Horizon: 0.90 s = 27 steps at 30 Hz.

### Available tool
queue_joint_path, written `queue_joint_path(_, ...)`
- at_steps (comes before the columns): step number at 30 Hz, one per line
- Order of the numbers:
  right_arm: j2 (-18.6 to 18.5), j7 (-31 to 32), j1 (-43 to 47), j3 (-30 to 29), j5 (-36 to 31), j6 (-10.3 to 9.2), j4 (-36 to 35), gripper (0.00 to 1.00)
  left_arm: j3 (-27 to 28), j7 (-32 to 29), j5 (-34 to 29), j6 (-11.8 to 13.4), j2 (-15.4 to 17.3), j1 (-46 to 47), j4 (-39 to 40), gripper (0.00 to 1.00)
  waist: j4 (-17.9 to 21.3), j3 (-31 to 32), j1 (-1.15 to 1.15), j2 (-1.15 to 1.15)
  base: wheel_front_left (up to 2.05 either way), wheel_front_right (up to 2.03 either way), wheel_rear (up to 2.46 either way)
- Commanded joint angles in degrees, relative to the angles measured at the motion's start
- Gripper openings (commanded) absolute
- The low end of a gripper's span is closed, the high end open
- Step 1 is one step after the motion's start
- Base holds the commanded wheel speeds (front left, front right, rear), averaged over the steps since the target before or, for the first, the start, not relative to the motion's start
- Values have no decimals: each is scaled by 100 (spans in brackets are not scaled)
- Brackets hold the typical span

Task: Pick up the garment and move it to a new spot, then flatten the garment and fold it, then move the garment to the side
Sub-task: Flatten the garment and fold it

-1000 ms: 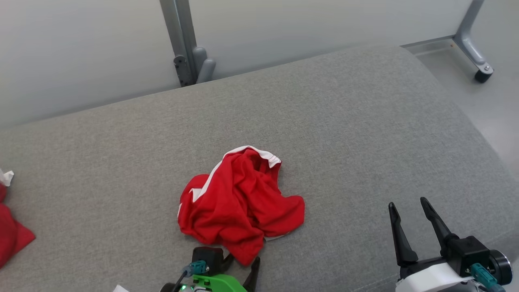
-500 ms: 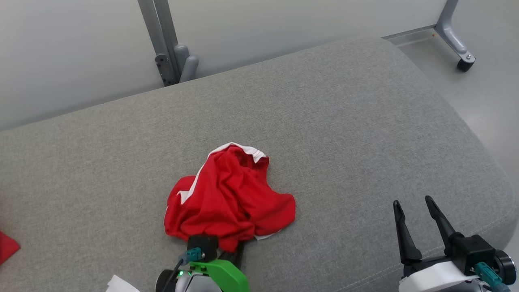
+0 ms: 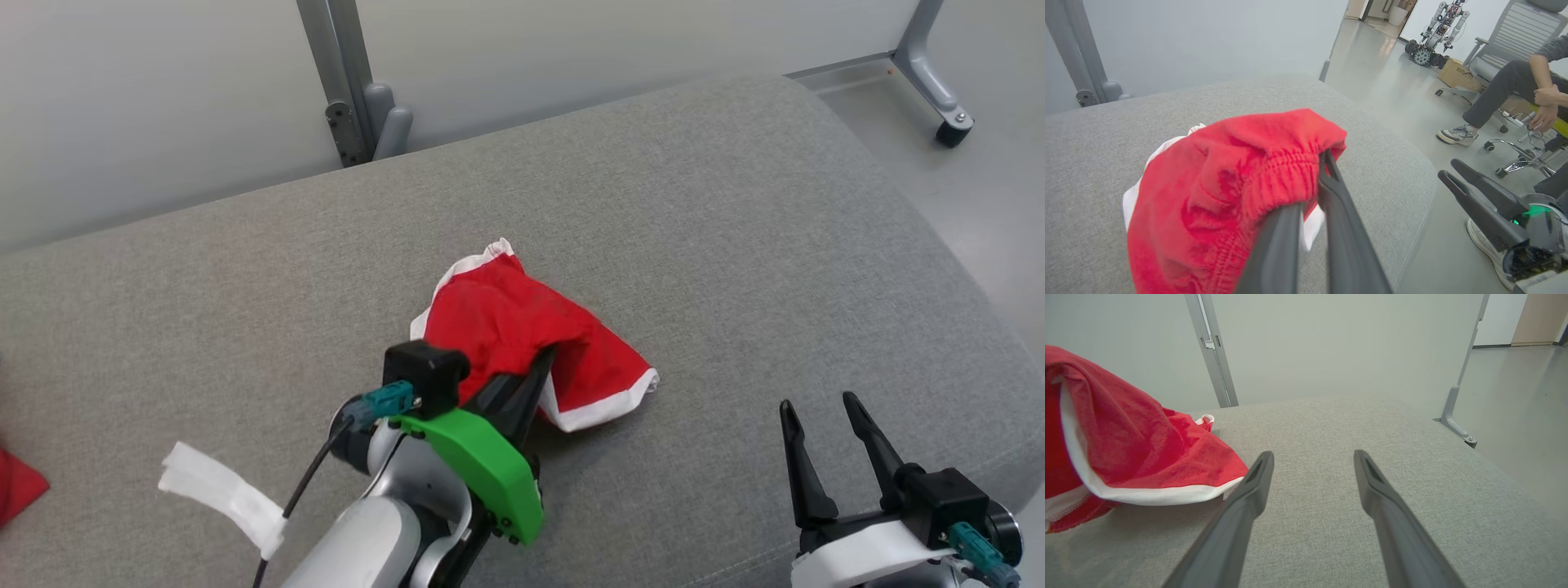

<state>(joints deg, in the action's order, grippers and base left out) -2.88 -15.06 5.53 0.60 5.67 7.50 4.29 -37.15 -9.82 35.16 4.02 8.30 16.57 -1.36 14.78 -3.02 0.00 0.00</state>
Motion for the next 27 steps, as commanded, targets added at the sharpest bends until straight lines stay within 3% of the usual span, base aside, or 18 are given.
queue_joint_path(1, -7, -17, -49, 7, 32, -2, 10, 100, 6, -35, -42, 19, 47, 124, 46, 0, 37, -24, 0, 0, 0, 0, 0)
queue_joint_path(13, -5, -17, -133, 59, 300, -2, 129, 100, -148, -903, 132, -167, -291, 1451, 369, 0, 413, -93, 0, 0, 0, 0, 0)
queue_joint_path(20, -6, -17, -171, 62, 335, -2, 149, 100, 491, -1343, 934, -43, -366, 1984, 85, 0, 486, -138, 0, 0, 0, 0, 0)
queue_joint_path(23, -5, -17, -217, 66, 333, -2, 162, 100, 863, -1594, 1345, 75, -266, 2022, -350, 0, 501, -166, 0, 0, 0, 0, 0)
queue_joint_path(27, -5, -17, -248, 100, 346, -2, 179, 100, 992, -1804, 1299, 164, 121, 1840, -1163, 0, 517, -195, 0, 0, 0, 0, 0)
